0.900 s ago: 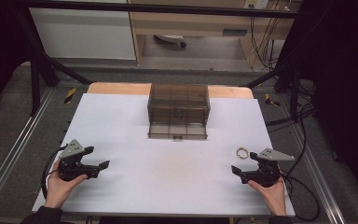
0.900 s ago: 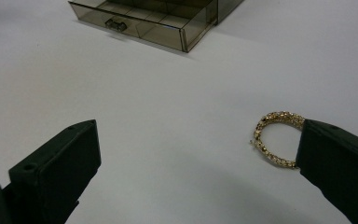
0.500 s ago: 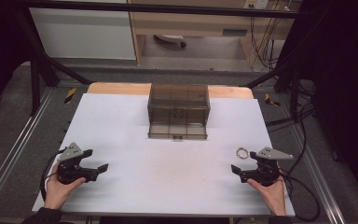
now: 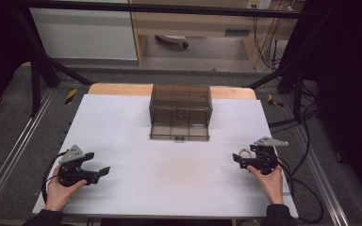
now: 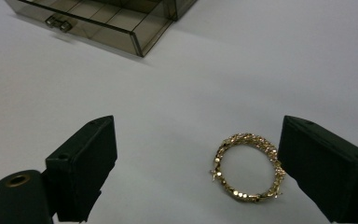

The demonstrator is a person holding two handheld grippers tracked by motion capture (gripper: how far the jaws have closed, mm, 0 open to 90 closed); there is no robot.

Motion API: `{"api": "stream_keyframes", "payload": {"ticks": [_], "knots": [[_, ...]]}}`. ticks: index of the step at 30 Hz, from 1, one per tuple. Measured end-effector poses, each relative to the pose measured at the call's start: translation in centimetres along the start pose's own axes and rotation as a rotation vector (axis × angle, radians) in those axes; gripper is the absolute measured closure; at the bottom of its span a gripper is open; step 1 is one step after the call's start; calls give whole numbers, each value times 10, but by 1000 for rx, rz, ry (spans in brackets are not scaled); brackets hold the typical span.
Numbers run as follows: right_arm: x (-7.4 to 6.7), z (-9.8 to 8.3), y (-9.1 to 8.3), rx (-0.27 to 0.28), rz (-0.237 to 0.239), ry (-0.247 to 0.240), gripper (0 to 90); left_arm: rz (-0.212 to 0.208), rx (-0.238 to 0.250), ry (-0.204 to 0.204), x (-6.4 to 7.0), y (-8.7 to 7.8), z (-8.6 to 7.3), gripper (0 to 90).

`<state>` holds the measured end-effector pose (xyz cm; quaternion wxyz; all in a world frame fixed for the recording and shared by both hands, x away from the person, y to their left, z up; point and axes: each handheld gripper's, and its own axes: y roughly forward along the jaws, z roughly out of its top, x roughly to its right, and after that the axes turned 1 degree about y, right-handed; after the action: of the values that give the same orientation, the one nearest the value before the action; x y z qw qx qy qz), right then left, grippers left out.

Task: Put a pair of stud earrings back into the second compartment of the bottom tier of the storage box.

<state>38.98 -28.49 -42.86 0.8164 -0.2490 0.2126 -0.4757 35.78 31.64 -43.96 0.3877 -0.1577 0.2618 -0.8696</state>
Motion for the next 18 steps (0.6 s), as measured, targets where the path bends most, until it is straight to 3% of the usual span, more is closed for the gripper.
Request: {"api": "stream_keyframes", "payload": {"ticks": [7, 11, 18], "knots": [[11, 4, 9, -15, -32, 12, 278, -2, -6, 9, 2, 1, -1, 76], [18, 4, 13, -31, -23, 29, 395, -3, -11, 15, 3, 2, -2, 78], [27, 0, 14, -71, -58, 14, 492, 0, -11, 15, 2, 2, -2, 81]]}}
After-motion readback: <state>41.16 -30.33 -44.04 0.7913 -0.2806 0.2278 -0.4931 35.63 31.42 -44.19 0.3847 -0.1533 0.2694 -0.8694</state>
